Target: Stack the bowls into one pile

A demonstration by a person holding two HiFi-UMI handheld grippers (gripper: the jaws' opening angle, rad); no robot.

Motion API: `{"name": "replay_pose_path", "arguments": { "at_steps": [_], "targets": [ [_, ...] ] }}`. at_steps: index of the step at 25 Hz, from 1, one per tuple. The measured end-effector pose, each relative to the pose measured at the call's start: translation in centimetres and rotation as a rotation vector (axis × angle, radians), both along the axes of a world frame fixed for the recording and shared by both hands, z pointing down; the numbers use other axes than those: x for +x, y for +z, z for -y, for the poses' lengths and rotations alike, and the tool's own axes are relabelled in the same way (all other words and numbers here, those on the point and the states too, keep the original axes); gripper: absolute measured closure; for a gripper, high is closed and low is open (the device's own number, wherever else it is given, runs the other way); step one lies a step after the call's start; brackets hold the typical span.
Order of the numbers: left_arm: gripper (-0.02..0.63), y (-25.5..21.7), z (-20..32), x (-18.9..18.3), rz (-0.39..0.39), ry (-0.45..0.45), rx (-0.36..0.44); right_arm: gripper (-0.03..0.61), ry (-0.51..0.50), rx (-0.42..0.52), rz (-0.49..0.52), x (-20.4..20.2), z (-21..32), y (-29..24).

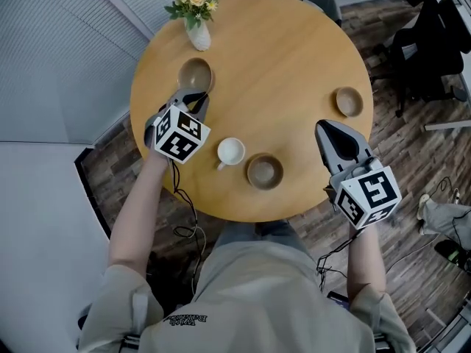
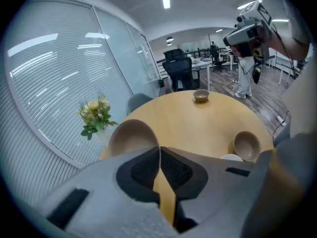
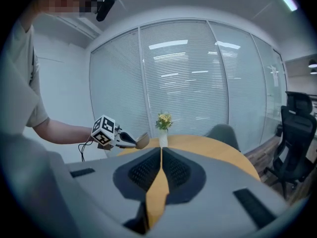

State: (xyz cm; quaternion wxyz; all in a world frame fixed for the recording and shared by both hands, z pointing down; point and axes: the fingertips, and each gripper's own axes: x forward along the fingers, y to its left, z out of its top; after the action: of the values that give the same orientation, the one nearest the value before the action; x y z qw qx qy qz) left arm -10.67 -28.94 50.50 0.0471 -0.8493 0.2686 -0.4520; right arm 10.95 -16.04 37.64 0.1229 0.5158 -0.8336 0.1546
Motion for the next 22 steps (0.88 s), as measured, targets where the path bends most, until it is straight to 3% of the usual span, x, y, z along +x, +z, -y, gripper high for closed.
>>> {"name": "replay_pose_path", "arguments": {
  "at_steps": [10, 15, 22],
  "targets": [
    [0.586, -11.7, -5.3, 1.1, -0.106, 0.016, 0.148, 0.546, -0.047, 0.125, 0.056, -1.6, -1.6, -6.7],
    [0.586, -16.3, -8.8, 1.7, -0.134, 0.017, 0.281, 0.546, -0.062, 0.187, 0.073, -1.8, -2.6, -10.1],
    [0.586, -20.2, -12.9, 1.3, -0.209, -0.013, 0.323, 0.546, -0.086, 0.232, 0.104, -1.9, -4.3, -12.7]
  ]
}}
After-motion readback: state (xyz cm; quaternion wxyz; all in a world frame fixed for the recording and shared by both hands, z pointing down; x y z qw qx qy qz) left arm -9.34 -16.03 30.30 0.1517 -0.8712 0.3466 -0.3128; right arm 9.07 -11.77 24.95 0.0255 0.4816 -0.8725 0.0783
